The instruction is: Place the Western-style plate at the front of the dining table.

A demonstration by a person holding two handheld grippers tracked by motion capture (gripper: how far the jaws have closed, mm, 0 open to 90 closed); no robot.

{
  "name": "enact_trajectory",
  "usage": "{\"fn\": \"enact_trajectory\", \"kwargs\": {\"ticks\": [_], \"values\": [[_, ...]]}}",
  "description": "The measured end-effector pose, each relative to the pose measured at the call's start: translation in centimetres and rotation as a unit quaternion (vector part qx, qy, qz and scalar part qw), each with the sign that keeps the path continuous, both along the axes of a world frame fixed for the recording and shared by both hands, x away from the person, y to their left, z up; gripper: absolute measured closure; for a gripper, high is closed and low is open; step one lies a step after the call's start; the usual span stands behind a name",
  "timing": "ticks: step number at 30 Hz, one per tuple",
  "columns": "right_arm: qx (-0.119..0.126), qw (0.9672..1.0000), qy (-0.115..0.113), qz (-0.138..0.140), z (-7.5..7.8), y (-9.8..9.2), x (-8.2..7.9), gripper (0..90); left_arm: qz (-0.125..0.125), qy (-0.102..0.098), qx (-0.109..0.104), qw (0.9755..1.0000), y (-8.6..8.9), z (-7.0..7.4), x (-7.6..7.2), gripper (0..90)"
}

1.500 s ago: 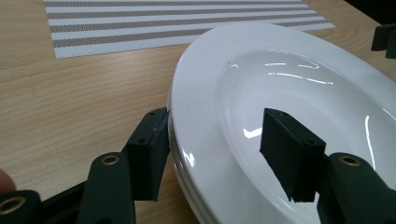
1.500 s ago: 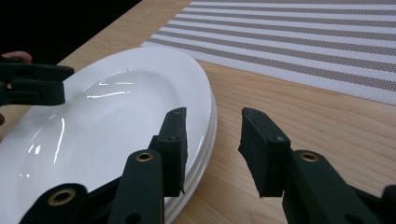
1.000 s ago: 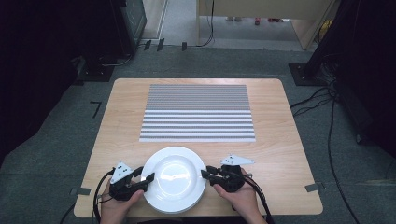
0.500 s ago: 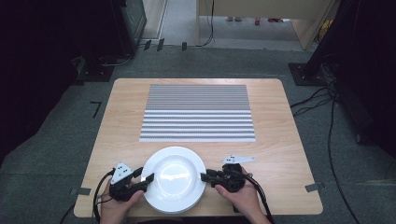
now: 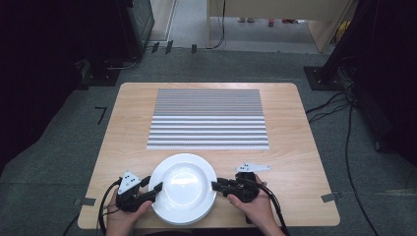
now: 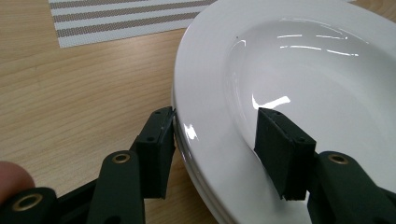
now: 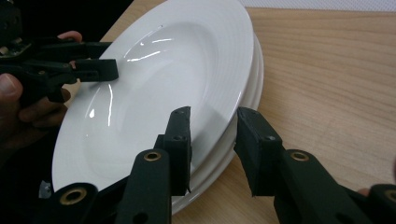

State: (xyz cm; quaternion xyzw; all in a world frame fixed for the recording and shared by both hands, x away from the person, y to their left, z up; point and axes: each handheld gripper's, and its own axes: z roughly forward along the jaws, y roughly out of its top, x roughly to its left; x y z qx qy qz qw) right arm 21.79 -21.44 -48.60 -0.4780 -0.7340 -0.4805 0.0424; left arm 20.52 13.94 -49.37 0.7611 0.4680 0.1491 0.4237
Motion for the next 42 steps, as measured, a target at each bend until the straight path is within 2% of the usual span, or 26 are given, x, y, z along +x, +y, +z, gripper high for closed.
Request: {"fn": "enact_trajectory", "kwargs": {"ticks": [6,8,13,15,22,27,32,42], "values": [[0.003,1.0000,-0.002,-0.004,0.0,0.0,0.0,68.2,0.002,-0.002,0.002,1.0000,-0.1,0.0,0.0,47.9],[0.008,0.9998,-0.012,-0.010,0.0,0.0,-0.1,69.0,0.003,-0.005,0.001,1.0000,-0.1,0.1,-0.1,47.9],[0.016,0.9997,-0.010,-0.018,0.0,0.2,-0.1,69.0,0.004,-0.008,-0.002,1.0000,-0.1,0.1,-0.1,47.8],[0.028,0.9995,0.001,-0.012,-0.2,0.5,0.0,68.6,0.005,-0.008,-0.002,1.0000,-0.1,0.1,-0.1,47.8],[0.025,0.9993,-0.013,-0.024,-0.3,0.8,-0.1,68.7,0.005,-0.008,-0.005,0.9999,-0.1,0.1,-0.1,47.5],[0.026,0.9986,-0.034,-0.032,-0.4,1.1,-0.2,68.8,0.008,-0.007,-0.010,0.9999,-0.1,0.0,-0.1,46.5],[0.029,0.9979,-0.048,-0.032,-0.4,1.1,-0.2,68.8,0.009,-0.005,-0.020,0.9998,0.0,0.0,0.0,47.0],[0.033,0.9963,-0.072,-0.035,-0.5,1.4,-0.2,68.8,0.011,-0.006,-0.019,0.9997,0.0,-0.1,0.0,46.6]]}}
